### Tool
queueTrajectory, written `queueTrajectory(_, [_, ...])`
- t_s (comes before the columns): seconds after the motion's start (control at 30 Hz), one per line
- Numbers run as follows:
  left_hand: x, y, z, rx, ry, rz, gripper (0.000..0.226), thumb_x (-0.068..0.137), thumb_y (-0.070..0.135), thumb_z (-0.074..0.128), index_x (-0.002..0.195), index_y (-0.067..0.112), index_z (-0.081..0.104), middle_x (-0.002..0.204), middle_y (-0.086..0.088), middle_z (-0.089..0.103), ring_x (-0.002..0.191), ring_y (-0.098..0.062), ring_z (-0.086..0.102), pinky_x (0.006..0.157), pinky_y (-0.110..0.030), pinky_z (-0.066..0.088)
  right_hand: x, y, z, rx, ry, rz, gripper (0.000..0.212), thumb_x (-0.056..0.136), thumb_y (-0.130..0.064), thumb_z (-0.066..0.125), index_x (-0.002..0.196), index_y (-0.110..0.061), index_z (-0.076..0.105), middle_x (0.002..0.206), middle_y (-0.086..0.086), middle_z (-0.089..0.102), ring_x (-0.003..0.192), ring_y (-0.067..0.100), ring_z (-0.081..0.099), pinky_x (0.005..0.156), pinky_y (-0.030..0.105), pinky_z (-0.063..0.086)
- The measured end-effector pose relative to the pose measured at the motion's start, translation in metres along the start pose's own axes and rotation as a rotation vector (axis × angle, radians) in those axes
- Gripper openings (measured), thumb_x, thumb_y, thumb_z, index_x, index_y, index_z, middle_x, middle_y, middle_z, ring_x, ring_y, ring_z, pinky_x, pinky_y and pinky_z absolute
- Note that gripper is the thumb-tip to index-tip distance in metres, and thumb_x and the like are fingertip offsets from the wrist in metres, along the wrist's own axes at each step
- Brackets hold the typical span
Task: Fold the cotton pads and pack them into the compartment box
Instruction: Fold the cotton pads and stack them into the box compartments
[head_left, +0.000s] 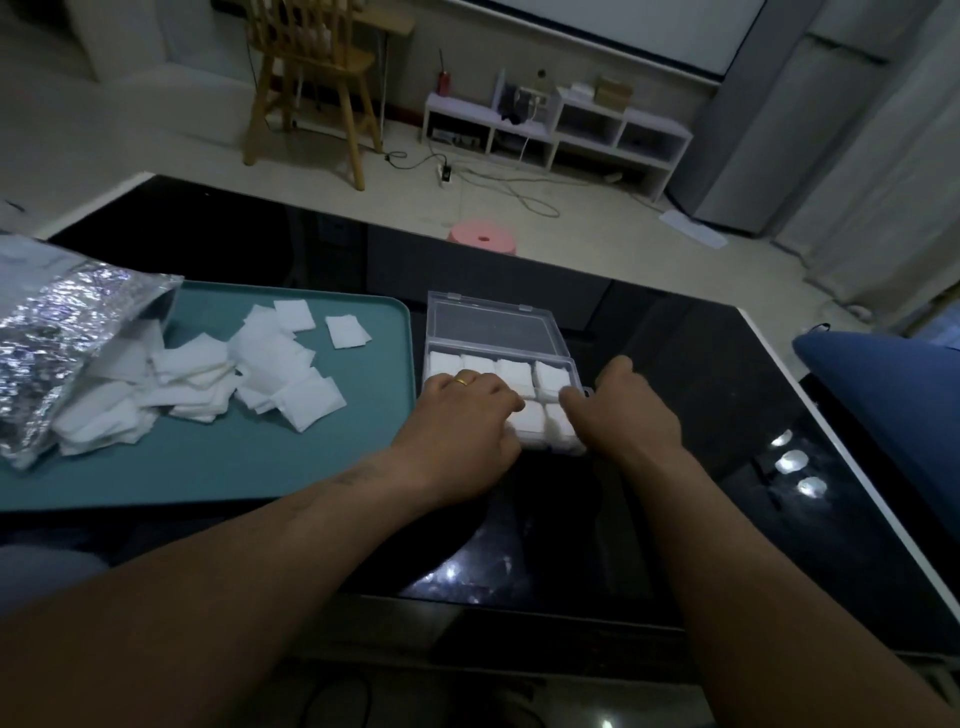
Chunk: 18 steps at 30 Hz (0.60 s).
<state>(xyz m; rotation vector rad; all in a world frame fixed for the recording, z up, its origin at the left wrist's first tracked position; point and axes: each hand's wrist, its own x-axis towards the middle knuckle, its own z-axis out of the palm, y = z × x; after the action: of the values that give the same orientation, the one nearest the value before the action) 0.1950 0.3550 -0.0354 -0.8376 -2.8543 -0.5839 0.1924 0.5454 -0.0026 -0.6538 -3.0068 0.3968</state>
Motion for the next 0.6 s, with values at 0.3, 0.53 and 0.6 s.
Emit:
queueTrajectory(0.3, [-0.067, -0.079, -0.075, 0.017, 0.089, -0.135, 0.034, 0.091, 0.038, 0.043, 0.101, 0.019, 0.070, 0.106, -0.006, 0.068, 0.105, -0.032, 0.061, 0.091, -0.046, 0.048, -0.040, -0.108, 0.010, 0.331, -0.065, -0.373, 0.016, 0.095, -0.027, 0.065, 0.080, -0.020, 0.065, 0.073, -0.004, 0.071, 0.074, 0.019, 0.069, 0.071, 0.034, 0.051])
queueTrajectory(0.53, [-0.102, -0.187, -0.130, 0.058, 0.058, -0.409, 0.021, 0.095, 0.030, 0.056, 0.110, 0.018, 0.064, 0.115, -0.007, 0.063, 0.110, -0.030, 0.060, 0.091, -0.041, 0.048, -0.056, -0.210, 0.052, 0.221, -0.242, -0.549, 0.024, 0.100, -0.034, 0.060, 0.118, -0.020, 0.067, 0.119, 0.005, 0.072, 0.107, 0.027, 0.065, 0.087, 0.036, 0.052])
queueTrajectory(0.6, [-0.100, -0.202, -0.131, 0.093, -0.039, -0.404, 0.042, 0.094, 0.033, 0.062, 0.133, 0.019, 0.055, 0.132, -0.008, 0.054, 0.124, -0.029, 0.053, 0.101, -0.042, 0.045, -0.053, -0.226, 0.068, 0.197, -0.356, -0.523, 0.052, 0.096, -0.039, 0.067, 0.143, -0.021, 0.053, 0.140, 0.007, 0.061, 0.122, 0.028, 0.060, 0.097, 0.037, 0.049])
